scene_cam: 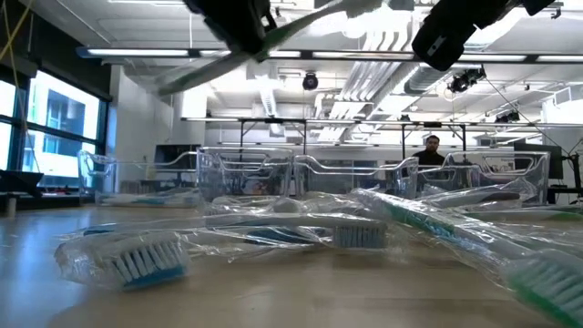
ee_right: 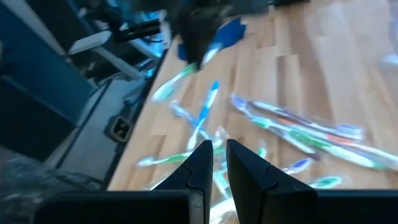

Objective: Pick & Place Toothbrushes
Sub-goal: Put the green toothbrush into the middle left transparent bin

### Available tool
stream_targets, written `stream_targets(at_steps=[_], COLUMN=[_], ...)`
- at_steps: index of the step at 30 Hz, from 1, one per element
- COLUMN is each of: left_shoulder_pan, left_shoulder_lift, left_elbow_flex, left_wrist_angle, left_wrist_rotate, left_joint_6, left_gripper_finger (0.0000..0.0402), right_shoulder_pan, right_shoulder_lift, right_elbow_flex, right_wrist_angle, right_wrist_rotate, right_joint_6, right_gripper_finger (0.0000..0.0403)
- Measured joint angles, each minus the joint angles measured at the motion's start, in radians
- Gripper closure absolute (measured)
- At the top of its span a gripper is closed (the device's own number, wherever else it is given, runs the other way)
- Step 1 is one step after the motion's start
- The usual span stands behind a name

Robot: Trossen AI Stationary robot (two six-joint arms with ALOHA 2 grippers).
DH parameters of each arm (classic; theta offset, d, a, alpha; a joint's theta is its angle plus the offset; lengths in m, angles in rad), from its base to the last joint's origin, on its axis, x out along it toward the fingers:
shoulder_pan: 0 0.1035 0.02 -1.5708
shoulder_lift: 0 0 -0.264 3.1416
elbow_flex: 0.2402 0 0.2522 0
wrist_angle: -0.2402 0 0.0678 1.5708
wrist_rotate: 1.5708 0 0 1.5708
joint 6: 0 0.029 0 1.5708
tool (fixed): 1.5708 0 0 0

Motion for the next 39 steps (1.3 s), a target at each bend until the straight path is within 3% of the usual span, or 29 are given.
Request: stream_targets(at_steps=[5, 12, 21, 28, 33, 39], left_shoulder_pan=[0.087, 0.265, 0.565, 0.750, 0.807, 0.829], left_shoulder_lift=[-0.102, -0.165, -0.148, -0.121, -0.056, 0.050], left_elbow_flex=[0.000, 0.078, 0.158, 0.158, 0.160, 0.158], left_wrist_angle=[-0.019, -0.039, -0.064, -0.201, -0.178, -0.120], left_wrist_rotate=[-0.087, -0.219, -0.218, -0.211, -0.155, -0.126], left_joint_6=[-0.004, -0.036, -0.053, -0.130, -0.129, -0.141], left_gripper_finger=[0.0391, 0.0391, 0.0391, 0.0391, 0.0391, 0.0391], right_shoulder_pan=[0.000, 0.000, 0.000, 0.000, 0.000, 0.000], right_shoulder_lift=[0.000, 0.000, 0.000, 0.000, 0.000, 0.000], right_elbow_flex=[0.000, 0.000, 0.000, 0.000, 0.000, 0.000], right_wrist_angle=[-0.003, -0.002, -0.002, -0.002, -0.002, -0.002], right_wrist_rotate=[-0.059, -0.037, 0.018, 0.045, 0.104, 0.105], right_joint_6=[0.005, 0.005, 0.011, 0.010, 0.008, 0.008], right_gripper_finger=[0.0364, 0.0364, 0.0364, 0.0364, 0.0364, 0.0364])
